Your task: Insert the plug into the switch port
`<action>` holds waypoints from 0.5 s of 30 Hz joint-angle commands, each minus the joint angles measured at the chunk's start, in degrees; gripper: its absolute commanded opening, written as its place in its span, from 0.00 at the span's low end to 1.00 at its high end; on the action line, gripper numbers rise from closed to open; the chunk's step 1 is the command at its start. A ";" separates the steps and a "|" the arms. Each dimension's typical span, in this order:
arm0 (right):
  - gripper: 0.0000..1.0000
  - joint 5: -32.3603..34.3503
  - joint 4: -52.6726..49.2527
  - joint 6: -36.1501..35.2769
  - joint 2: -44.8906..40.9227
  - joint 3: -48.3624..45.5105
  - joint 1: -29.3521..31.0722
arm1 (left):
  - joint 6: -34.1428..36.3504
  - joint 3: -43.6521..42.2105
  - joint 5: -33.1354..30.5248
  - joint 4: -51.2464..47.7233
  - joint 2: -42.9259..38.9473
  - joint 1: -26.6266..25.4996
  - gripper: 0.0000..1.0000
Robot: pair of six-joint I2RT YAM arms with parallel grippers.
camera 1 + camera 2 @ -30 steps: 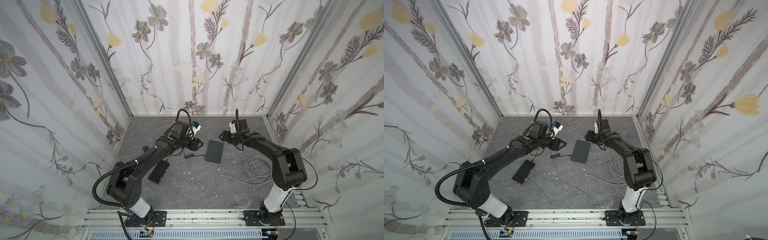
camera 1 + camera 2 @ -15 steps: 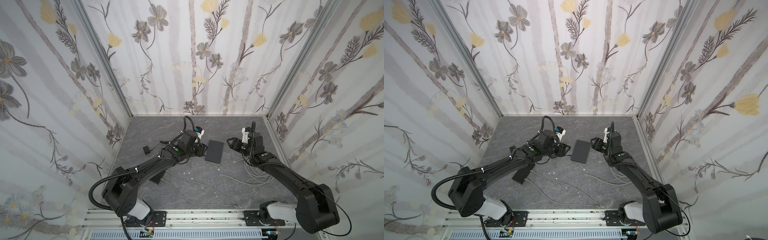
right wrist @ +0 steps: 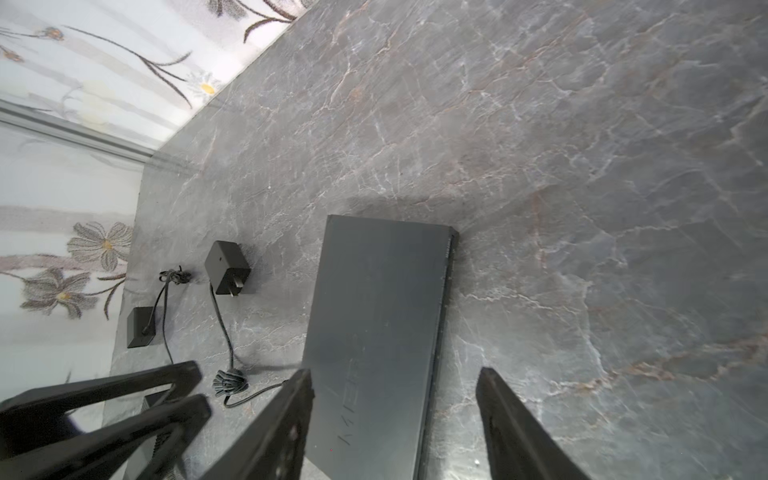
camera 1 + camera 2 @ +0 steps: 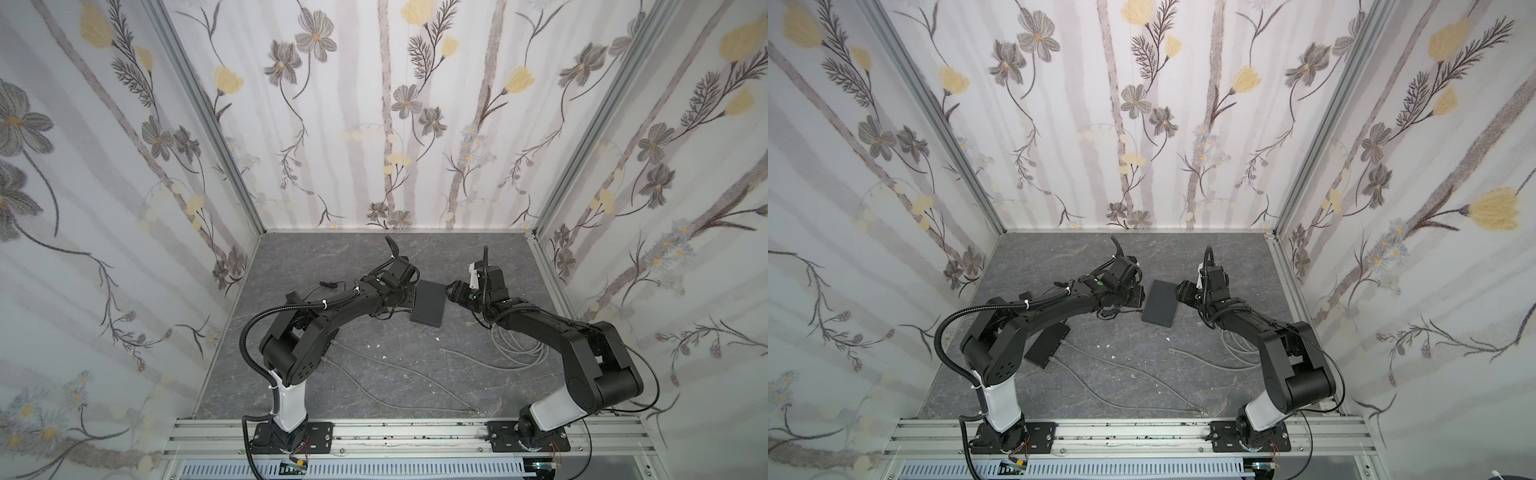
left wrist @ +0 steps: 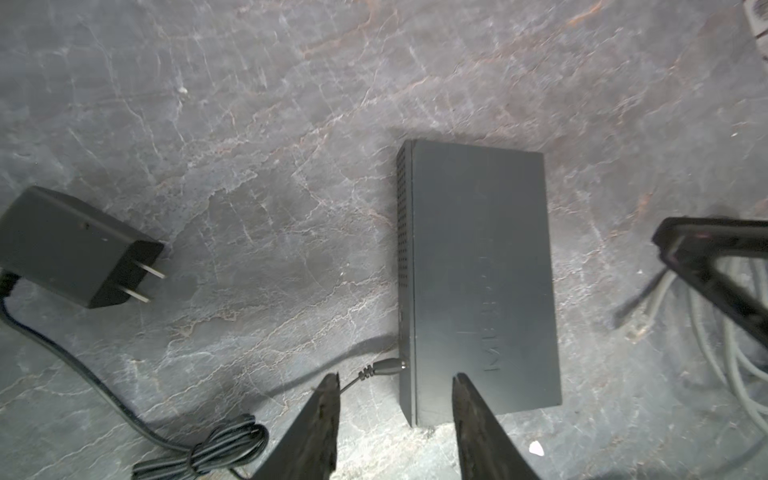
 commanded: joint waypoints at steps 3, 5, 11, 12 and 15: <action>0.65 -1.63 3.06 0.50 3.70 1.37 0.19 | 0.83 4.79 5.42 1.87 5.57 2.45 0.46; 0.64 -2.27 2.07 0.73 5.70 2.64 0.19 | 1.95 7.12 7.06 2.33 7.24 3.36 0.46; 0.63 -4.12 -0.22 0.82 10.14 6.21 0.19 | 3.63 11.65 11.93 5.07 12.88 6.40 0.46; 0.63 -4.91 -0.73 0.61 11.08 6.93 0.19 | 3.54 12.15 12.85 5.66 13.81 6.50 0.46; 0.62 -5.81 -2.19 0.47 13.17 8.84 0.19 | 1.97 13.03 15.45 7.33 15.52 6.47 0.46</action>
